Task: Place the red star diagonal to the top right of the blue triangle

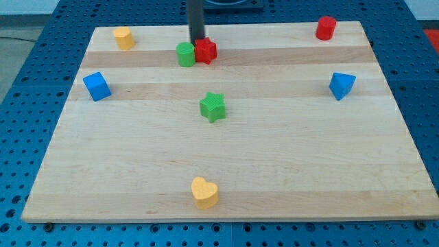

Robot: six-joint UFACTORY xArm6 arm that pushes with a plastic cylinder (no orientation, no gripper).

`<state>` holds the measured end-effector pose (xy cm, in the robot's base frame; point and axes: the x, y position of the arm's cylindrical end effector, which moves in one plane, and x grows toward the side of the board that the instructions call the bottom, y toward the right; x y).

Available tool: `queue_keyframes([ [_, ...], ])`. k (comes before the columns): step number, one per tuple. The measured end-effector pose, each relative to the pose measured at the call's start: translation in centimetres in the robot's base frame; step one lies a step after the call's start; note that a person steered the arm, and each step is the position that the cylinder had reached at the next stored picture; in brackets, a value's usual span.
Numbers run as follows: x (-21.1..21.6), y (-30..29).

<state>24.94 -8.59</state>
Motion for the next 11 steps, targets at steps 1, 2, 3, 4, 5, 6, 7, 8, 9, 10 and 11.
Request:
queue_keyframes([
  [1,0.7,-1.3],
  [2,1.9,6.5],
  [3,5.0,9.8],
  [4,5.2,5.4],
  [5,7.9,7.3],
  [6,8.6,16.0],
  [7,8.6,22.4],
  [8,6.2,22.0],
  [9,3.1,27.7],
  [10,9.7,33.1],
  [11,14.5,30.0],
])
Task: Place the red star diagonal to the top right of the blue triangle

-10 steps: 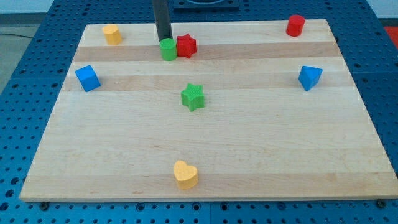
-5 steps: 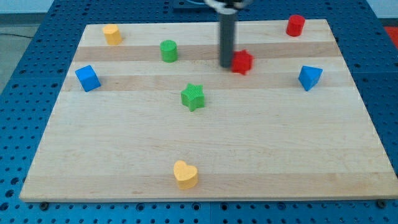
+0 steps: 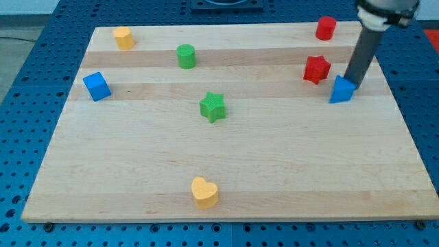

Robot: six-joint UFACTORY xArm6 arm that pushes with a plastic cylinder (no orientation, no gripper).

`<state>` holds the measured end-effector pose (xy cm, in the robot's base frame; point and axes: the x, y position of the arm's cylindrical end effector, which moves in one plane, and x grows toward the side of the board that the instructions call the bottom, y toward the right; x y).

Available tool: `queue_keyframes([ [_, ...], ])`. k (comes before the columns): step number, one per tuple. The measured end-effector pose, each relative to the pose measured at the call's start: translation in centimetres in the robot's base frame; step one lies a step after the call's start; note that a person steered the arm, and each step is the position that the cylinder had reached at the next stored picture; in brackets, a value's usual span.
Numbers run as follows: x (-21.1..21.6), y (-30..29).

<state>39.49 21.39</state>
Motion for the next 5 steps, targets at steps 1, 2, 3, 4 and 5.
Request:
queue_keyframes([
  [1,-0.1,-0.2],
  [2,-0.4,-6.1],
  [3,-2.2,-9.7],
  [4,-6.9,-8.4],
  [5,-6.0,-2.9],
])
